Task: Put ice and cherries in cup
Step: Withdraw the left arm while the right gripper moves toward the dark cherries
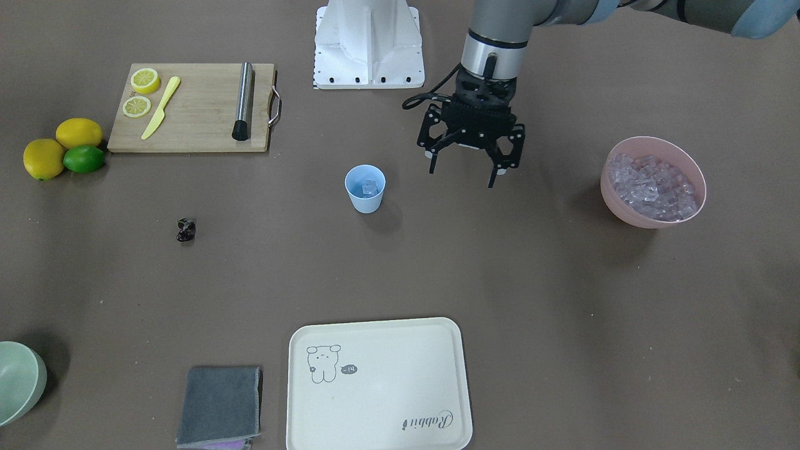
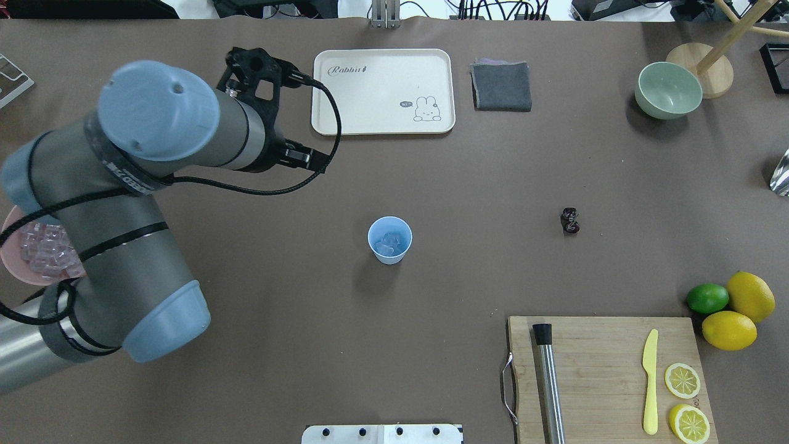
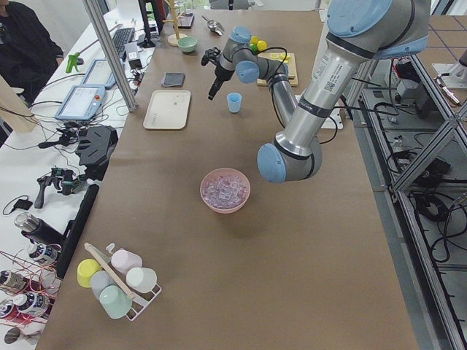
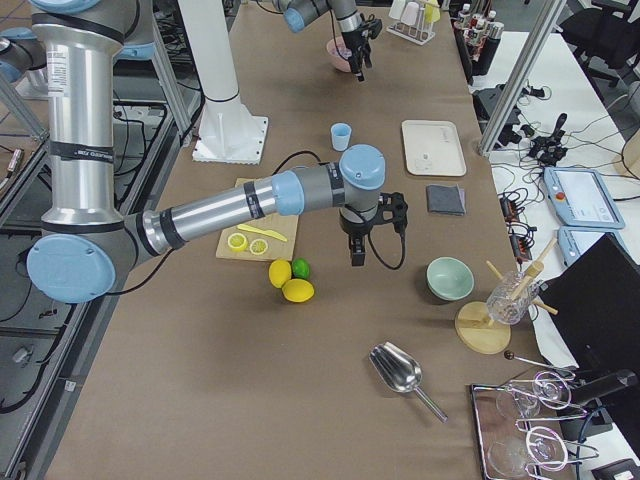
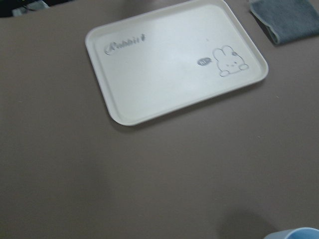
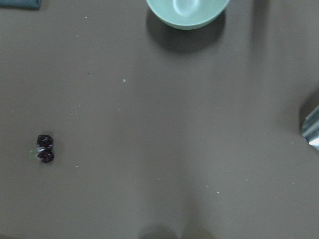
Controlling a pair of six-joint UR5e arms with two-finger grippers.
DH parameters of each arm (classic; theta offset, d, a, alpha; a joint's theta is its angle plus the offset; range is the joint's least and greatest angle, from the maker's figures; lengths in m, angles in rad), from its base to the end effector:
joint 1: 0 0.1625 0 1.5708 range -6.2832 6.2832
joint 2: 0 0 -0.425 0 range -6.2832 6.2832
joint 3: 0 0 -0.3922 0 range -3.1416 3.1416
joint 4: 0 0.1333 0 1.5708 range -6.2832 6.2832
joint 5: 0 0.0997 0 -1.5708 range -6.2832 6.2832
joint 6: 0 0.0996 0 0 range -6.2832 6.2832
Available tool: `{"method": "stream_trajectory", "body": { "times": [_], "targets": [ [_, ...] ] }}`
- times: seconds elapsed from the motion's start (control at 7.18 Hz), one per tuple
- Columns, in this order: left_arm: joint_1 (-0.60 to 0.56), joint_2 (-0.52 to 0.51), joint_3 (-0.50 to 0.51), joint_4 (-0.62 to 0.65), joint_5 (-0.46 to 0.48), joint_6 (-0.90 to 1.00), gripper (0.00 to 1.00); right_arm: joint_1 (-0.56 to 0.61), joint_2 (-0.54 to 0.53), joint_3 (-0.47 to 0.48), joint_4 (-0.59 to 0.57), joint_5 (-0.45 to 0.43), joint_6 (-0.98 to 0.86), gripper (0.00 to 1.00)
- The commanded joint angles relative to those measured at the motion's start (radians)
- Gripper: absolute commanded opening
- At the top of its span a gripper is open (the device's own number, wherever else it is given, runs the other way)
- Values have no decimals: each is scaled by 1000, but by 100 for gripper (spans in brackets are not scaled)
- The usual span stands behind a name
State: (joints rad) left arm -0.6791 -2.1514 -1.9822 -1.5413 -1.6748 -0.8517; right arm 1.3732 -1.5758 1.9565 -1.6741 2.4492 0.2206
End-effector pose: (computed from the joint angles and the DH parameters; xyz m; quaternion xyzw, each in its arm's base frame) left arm 0.3787 -0.4637 0.1643 0.2622 0.3835 0.0418 0.8846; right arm -0.0378 -0.4772 0.4756 0.0350 -0.4379 -0.0485 0.8970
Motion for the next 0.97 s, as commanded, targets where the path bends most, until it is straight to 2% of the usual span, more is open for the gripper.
{"method": "stream_trajectory", "body": {
  "times": [0.0,0.14,0.42,0.56,0.7,0.84],
  "targets": [
    [-126,86,-35,26,6,10,98,-174,127,-22,68,-51,164,100],
    [-160,114,-14,26,6,11,98,-268,169,-25,104,-135,266,100],
    [-209,189,23,24,-6,11,98,-367,238,-77,177,-177,319,100],
    [-214,229,26,26,-16,10,98,-409,252,-102,209,-227,321,100],
    [-261,257,26,26,-98,10,98,-468,254,-134,273,-280,321,100],
    [-301,287,19,23,-190,10,98,-523,263,-178,346,-310,395,100]
  ]
}}
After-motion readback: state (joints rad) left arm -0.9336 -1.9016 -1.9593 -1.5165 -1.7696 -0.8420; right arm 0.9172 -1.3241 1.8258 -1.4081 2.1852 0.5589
